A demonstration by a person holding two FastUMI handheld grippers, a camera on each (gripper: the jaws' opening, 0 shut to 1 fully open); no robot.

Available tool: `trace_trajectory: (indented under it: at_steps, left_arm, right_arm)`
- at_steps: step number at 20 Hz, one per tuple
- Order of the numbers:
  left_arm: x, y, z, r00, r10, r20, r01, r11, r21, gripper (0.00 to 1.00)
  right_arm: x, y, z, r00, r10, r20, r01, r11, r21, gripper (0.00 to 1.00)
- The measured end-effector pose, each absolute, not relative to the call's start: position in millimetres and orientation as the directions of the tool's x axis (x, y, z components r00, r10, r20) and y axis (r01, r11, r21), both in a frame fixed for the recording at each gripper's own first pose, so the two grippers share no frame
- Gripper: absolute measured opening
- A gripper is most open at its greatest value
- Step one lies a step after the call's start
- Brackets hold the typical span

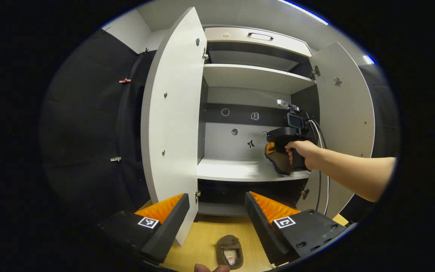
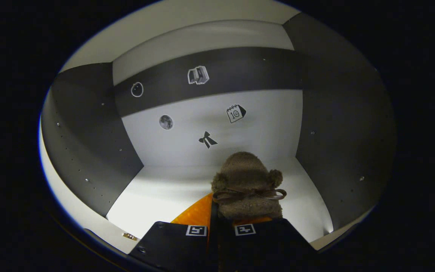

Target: Grab one shoe with the right hand and put it into the shoe cabinet, grab the other shoe with the left hand and put it into the shoe cabinet; then close the right door with the right hand and the left door with the left hand.

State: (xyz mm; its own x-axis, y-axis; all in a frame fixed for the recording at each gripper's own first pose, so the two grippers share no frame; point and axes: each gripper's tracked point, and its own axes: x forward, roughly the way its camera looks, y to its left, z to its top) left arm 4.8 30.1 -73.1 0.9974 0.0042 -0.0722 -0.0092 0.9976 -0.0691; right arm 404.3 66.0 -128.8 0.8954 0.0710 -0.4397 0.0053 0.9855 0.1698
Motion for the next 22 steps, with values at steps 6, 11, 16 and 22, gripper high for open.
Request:
trace_trajectory:
  at_steps: [6,11,16,22]
  left_arm:
    - [-3,37,-80,0.994,0.069,-0.084,-0.072,0.997,-0.036,0.94]
    - [-11,36,-94,0.990,0.095,-0.108,-0.100,0.994,-0.049,0.95]
    - [-22,41,-91,0.988,0.127,-0.089,-0.128,0.992,-0.011,0.95]
    - [-32,33,-85,0.990,0.116,-0.076,-0.119,0.992,-0.038,0.95]
  right_arm:
    - [432,52,-153,0.875,0.011,-0.484,0.074,0.985,0.157,0.12]
    - [432,63,-163,0.851,0.012,-0.525,0.080,0.985,0.152,0.15]
    - [414,77,-150,0.839,0.068,-0.539,0.056,0.976,0.211,0.46]
    - [371,80,-108,0.857,0.108,-0.504,0.019,0.970,0.242,0.92]
